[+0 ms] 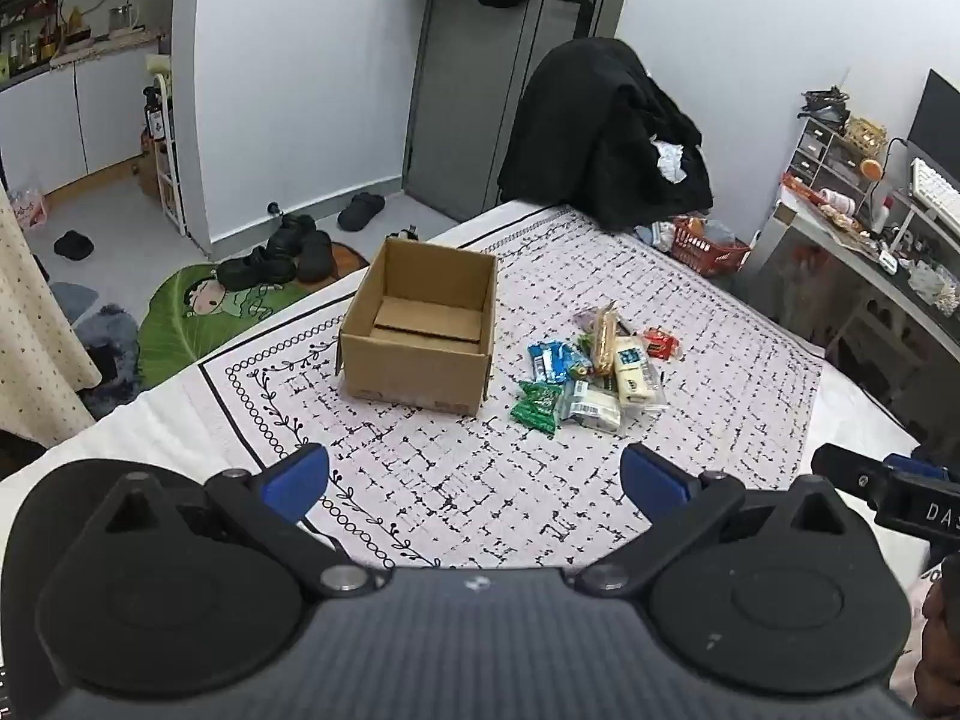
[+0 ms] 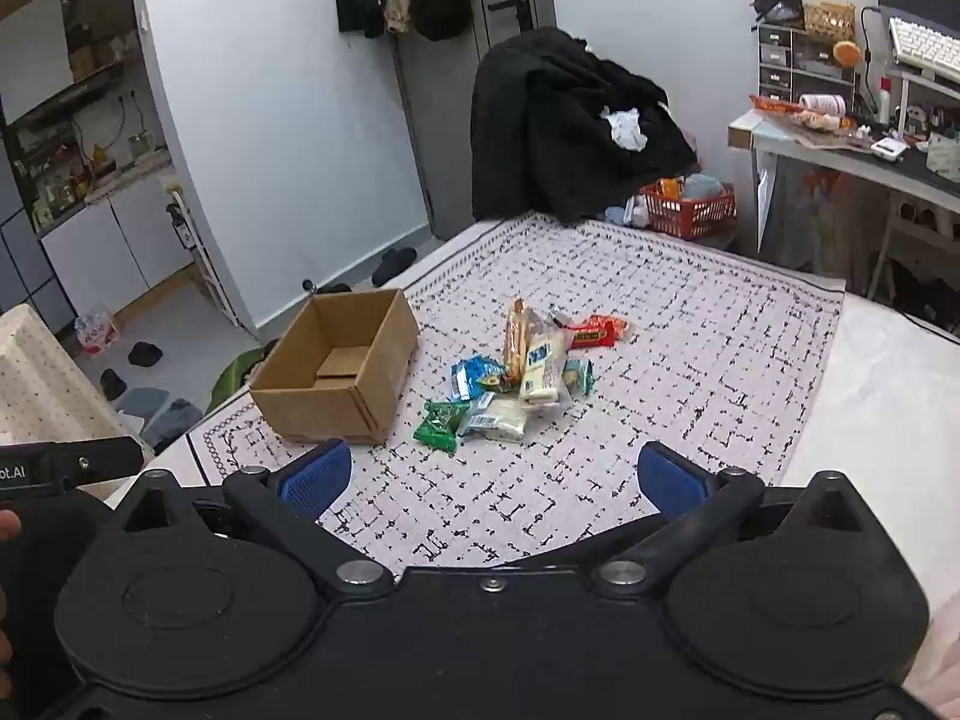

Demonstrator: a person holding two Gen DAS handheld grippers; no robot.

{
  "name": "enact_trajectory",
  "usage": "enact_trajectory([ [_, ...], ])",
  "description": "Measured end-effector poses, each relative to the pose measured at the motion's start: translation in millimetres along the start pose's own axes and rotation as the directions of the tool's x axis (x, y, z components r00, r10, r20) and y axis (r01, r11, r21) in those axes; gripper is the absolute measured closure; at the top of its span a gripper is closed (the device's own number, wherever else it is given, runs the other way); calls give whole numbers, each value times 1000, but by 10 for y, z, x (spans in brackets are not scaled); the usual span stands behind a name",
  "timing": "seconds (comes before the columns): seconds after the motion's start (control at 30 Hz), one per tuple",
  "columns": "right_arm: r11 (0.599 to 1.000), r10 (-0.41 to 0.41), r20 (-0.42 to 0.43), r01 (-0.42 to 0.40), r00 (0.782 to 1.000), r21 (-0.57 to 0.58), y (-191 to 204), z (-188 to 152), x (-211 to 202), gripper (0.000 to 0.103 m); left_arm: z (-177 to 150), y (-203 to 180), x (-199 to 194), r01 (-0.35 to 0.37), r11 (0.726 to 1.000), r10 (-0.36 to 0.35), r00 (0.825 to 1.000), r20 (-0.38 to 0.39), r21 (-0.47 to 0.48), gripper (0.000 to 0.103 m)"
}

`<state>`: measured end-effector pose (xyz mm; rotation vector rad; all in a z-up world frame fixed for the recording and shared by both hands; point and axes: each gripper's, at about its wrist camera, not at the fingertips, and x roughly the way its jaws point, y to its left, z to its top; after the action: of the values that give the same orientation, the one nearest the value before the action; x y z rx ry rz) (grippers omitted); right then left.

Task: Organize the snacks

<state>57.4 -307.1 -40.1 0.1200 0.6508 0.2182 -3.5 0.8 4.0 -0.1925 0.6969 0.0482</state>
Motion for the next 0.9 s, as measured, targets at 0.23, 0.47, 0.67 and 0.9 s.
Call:
enact_trajectory([
  [0.23,1000,-7,12,8,1000,-12,57,51,-319,0,-74,-118,-282,12,999,-12,1000,1,38,0],
  [0.47,1000,0,11,0,1000,-21,42,-7,-364,0,-94,-116,-343,20,999,-20,1000,3,35,0],
  [0.67,1000,-1,7,1,1000,-21,27,-36,-345,0,-110,-70,-372,26,999,-26,1000,-3,32,0],
  [0.9,999,-10,26,10,1000,-33,46,-30,-388,0,-131,-78,-400,20,999,-21,1000,17,29,0],
])
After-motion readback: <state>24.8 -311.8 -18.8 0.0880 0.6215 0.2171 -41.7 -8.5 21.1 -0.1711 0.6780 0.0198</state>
